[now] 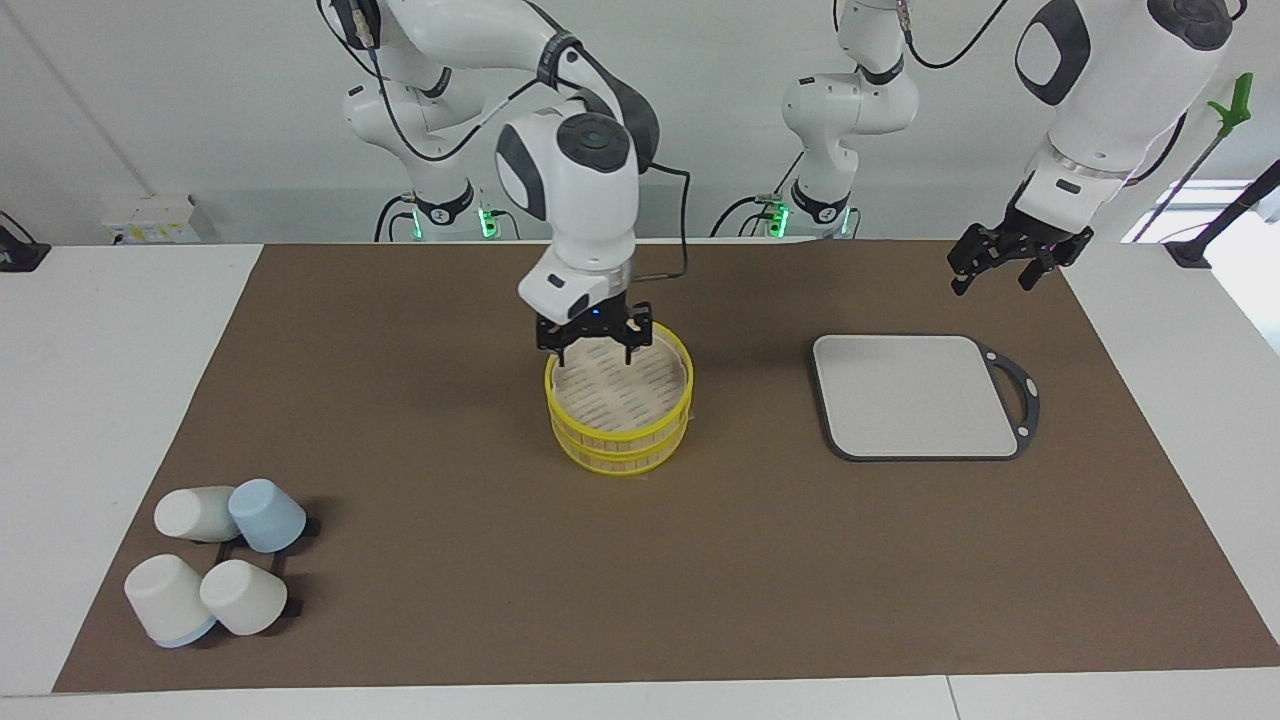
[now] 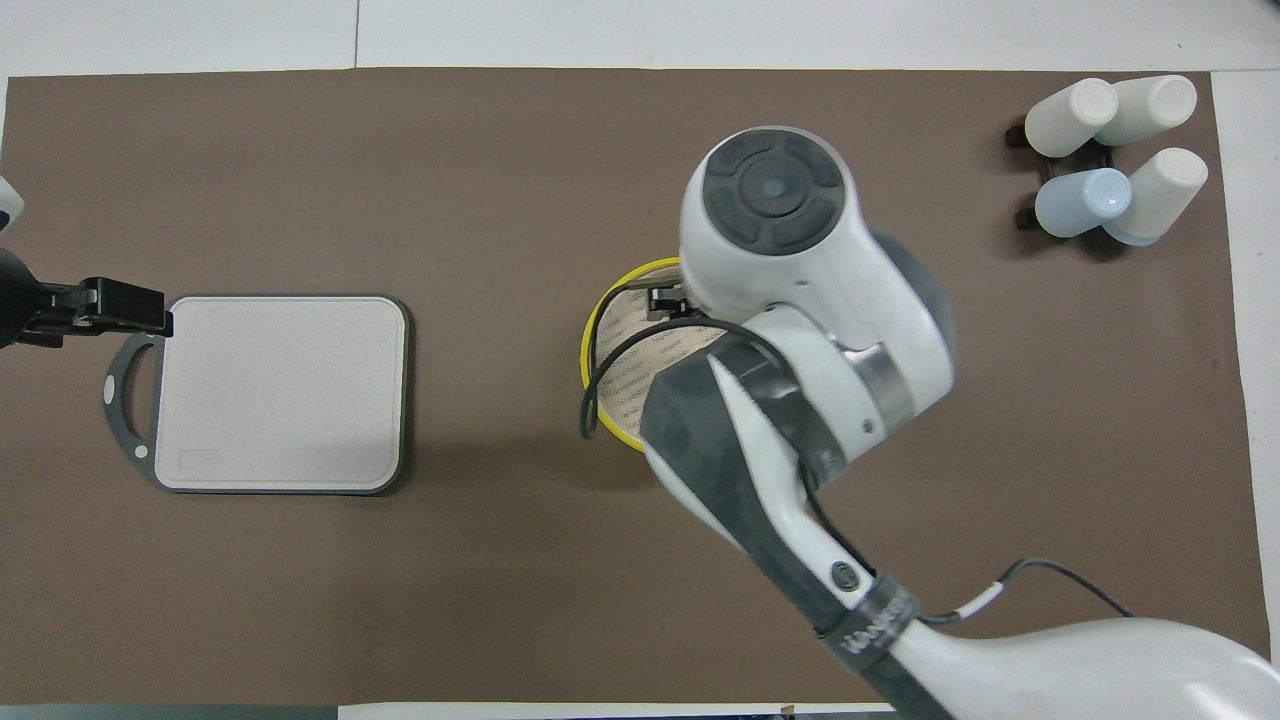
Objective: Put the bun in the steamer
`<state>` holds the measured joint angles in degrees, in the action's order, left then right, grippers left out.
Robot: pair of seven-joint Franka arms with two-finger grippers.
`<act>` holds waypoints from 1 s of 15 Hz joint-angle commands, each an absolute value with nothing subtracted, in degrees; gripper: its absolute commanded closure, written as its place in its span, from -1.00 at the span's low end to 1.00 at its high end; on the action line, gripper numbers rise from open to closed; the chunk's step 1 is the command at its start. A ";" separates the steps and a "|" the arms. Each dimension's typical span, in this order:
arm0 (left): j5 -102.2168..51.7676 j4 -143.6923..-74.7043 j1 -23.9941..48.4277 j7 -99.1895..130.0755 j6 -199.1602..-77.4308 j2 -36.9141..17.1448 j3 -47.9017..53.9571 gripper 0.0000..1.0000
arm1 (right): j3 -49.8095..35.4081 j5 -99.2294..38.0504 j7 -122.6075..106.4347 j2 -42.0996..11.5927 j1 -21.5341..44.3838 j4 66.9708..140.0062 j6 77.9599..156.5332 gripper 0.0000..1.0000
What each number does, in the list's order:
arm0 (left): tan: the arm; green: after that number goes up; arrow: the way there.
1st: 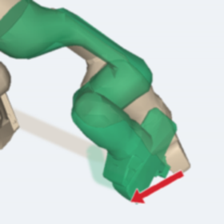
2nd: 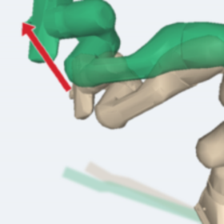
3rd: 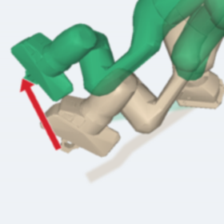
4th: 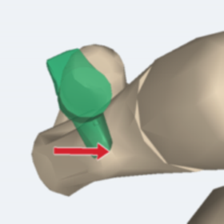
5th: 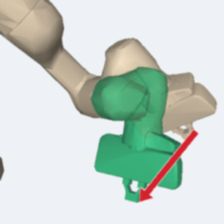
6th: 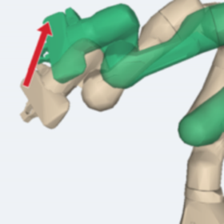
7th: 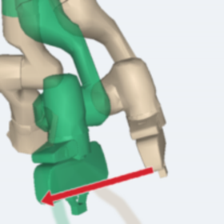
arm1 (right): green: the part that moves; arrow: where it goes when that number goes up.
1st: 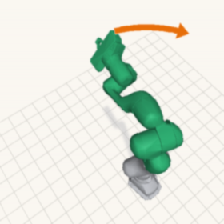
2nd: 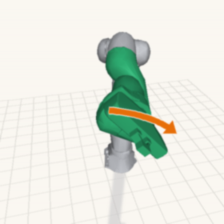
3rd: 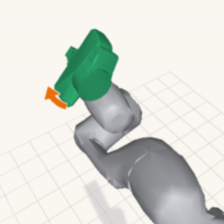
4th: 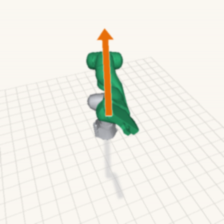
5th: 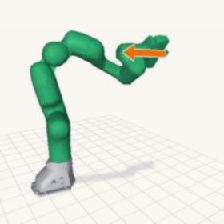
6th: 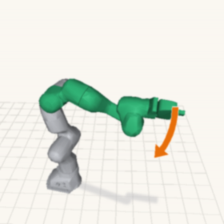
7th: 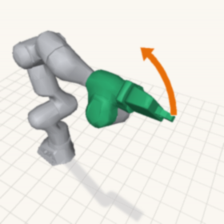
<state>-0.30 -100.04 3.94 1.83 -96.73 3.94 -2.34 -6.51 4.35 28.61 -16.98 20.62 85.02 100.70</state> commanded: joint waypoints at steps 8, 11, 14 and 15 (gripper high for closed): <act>-0.62 -99.49 3.51 0.70 -94.75 4.66 -2.20 -1.00 | -7.21 2.11 13.19 -2.73 5.45 90.79 88.51 -1.00; -0.62 -99.49 3.43 0.62 -94.75 4.66 -2.11 -1.00 | -6.95 2.11 10.29 0.70 3.26 93.16 87.19 -1.00; -0.62 -99.49 3.51 0.62 -94.75 4.66 -2.11 -1.00 | -4.58 2.02 9.76 1.14 2.81 93.08 87.10 -1.00; -0.62 -99.58 3.52 0.70 -94.75 4.66 -2.11 -1.00 | -3.96 1.67 9.06 1.75 2.81 93.16 87.10 -1.00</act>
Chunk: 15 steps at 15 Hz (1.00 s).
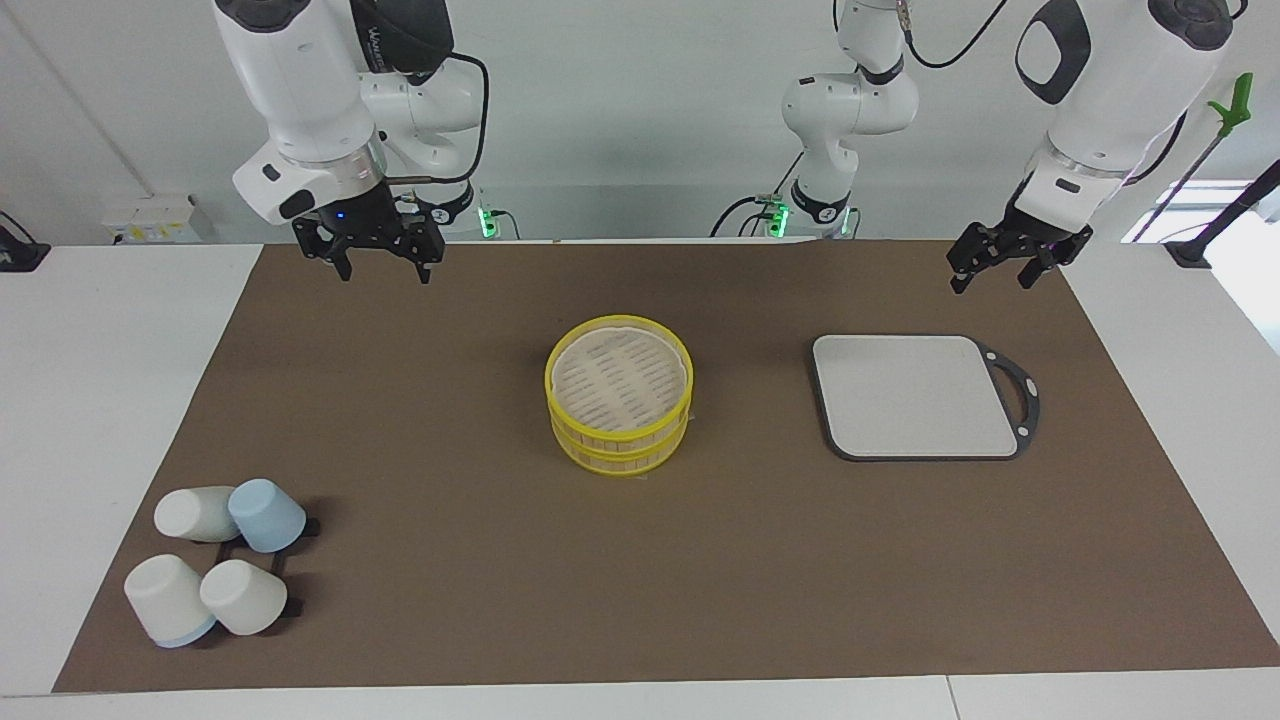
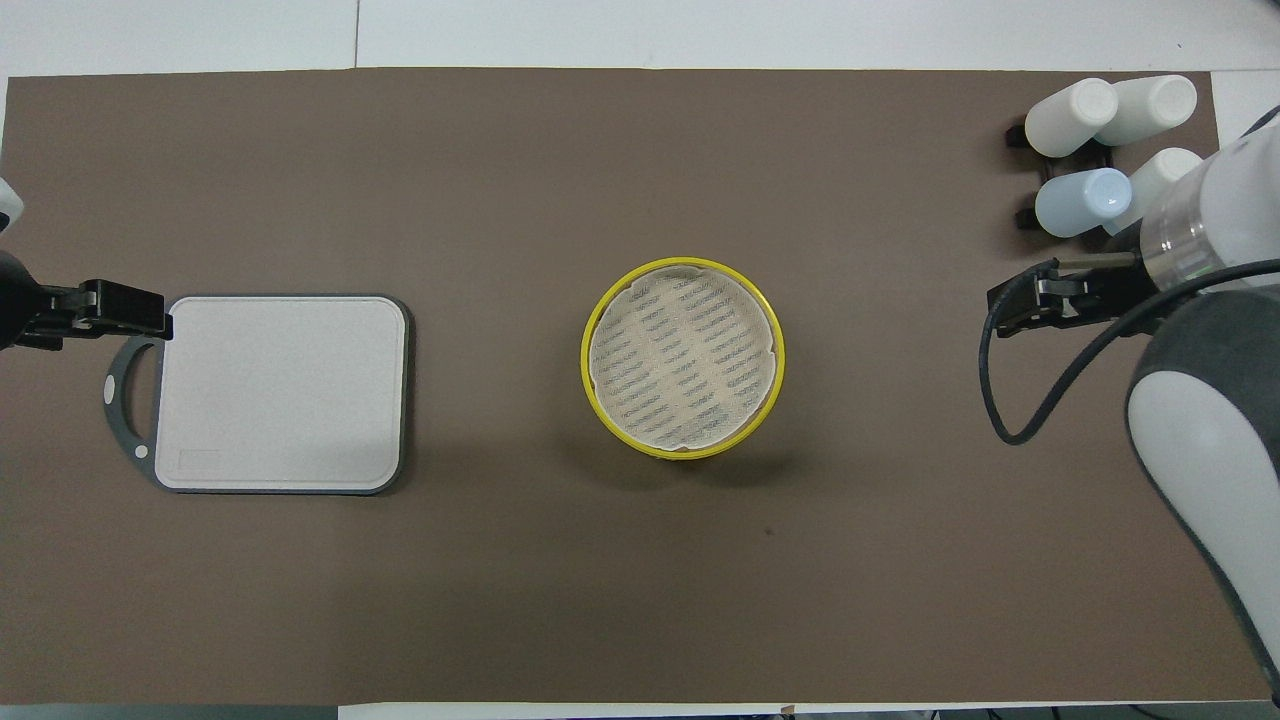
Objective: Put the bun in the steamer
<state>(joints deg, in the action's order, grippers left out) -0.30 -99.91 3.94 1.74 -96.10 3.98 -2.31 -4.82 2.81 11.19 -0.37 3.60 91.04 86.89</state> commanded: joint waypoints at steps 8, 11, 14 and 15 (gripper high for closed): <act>-0.62 -99.58 3.52 0.70 -94.66 4.66 -2.11 -1.00 | -0.97 0.79 8.00 4.30 1.58 93.87 86.05 -1.00; -0.62 -99.49 3.52 0.70 -94.66 4.66 -2.11 -1.00 | -0.70 0.79 7.03 4.22 1.49 93.78 86.22 -1.00; -0.62 -99.49 3.52 0.70 -94.57 4.75 -2.11 -1.00 | -0.70 0.79 7.03 4.13 1.49 93.87 86.83 -1.00; -0.53 -99.49 3.52 0.70 -94.57 4.75 -2.11 -1.00 | -0.70 0.79 7.03 4.13 1.41 93.87 86.84 -1.00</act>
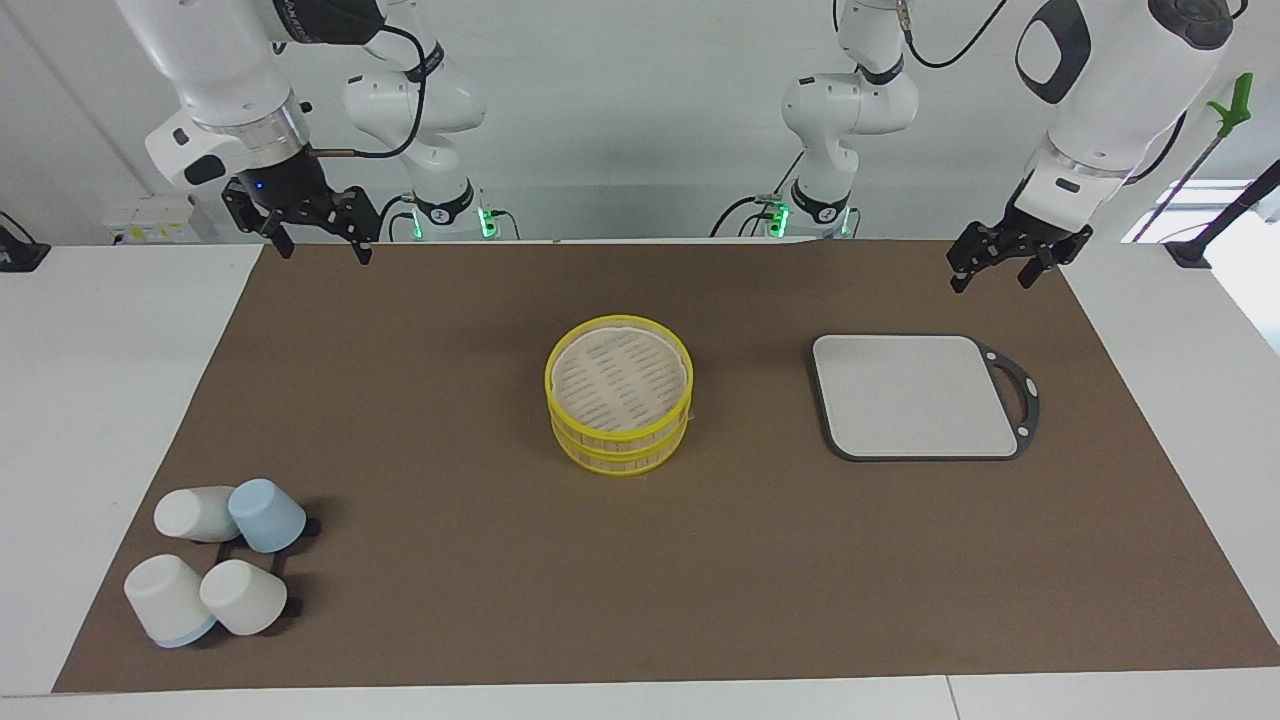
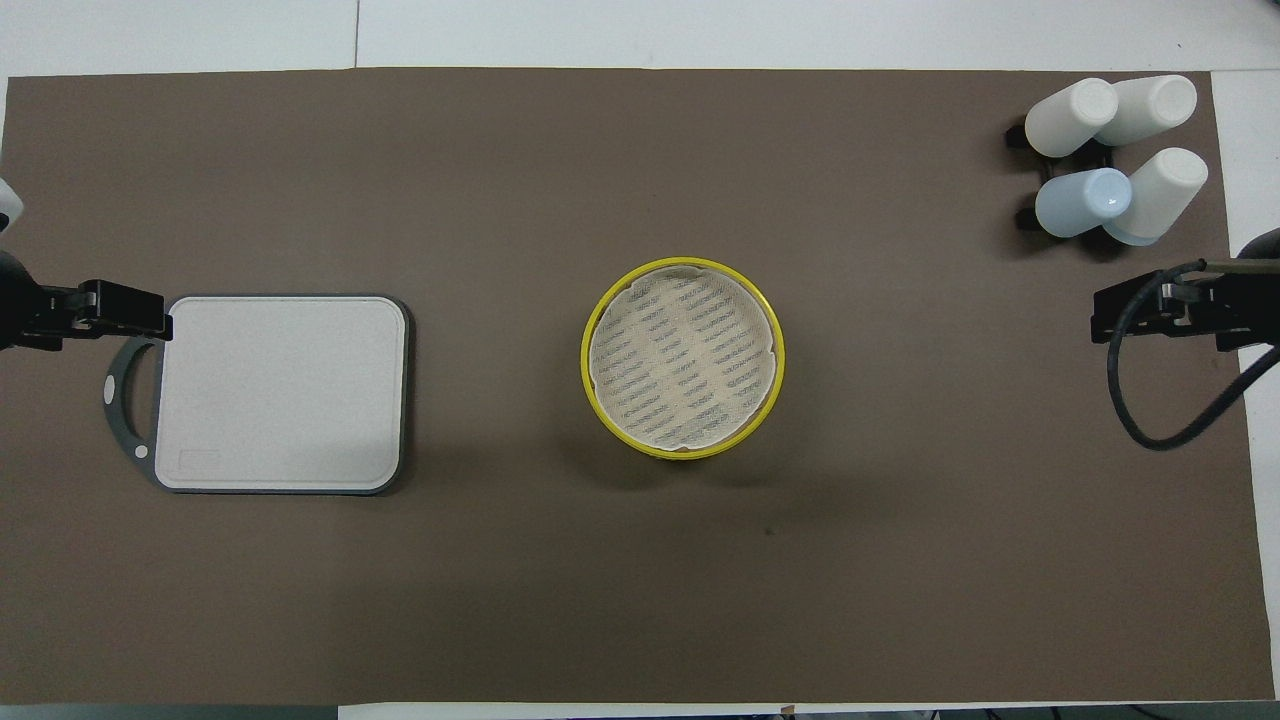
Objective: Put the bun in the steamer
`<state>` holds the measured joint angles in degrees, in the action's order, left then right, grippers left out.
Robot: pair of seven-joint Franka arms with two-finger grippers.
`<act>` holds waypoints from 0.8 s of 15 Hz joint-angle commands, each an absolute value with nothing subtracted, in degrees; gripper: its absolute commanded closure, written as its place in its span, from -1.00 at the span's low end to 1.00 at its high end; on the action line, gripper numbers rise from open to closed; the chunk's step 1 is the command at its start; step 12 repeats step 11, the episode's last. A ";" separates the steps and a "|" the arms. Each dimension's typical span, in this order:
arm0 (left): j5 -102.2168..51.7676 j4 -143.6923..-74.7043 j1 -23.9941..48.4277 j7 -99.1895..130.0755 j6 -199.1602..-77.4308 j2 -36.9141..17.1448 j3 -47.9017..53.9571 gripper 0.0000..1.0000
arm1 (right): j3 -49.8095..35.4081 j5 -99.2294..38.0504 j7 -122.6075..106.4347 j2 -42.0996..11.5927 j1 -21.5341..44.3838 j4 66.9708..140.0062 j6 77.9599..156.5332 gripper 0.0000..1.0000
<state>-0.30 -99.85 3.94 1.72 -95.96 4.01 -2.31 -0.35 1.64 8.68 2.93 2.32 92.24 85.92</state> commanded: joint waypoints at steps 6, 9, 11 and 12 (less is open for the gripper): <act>-0.53 -99.49 3.52 0.70 -94.66 4.75 -2.11 -1.00 | 0.61 -0.35 6.94 4.04 1.32 93.78 87.45 -1.00; -0.53 -99.49 3.52 0.70 -94.66 4.75 -2.02 -1.00 | 0.62 -0.26 6.86 4.04 1.32 93.78 87.54 -1.00; -0.53 -99.49 3.52 0.70 -94.66 4.75 -2.02 -1.00 | 0.62 -0.26 6.86 4.04 1.32 93.78 87.54 -1.00; -0.53 -99.49 3.52 0.70 -94.66 4.75 -2.02 -1.00 | 0.62 -0.26 6.86 4.04 1.32 93.78 87.54 -1.00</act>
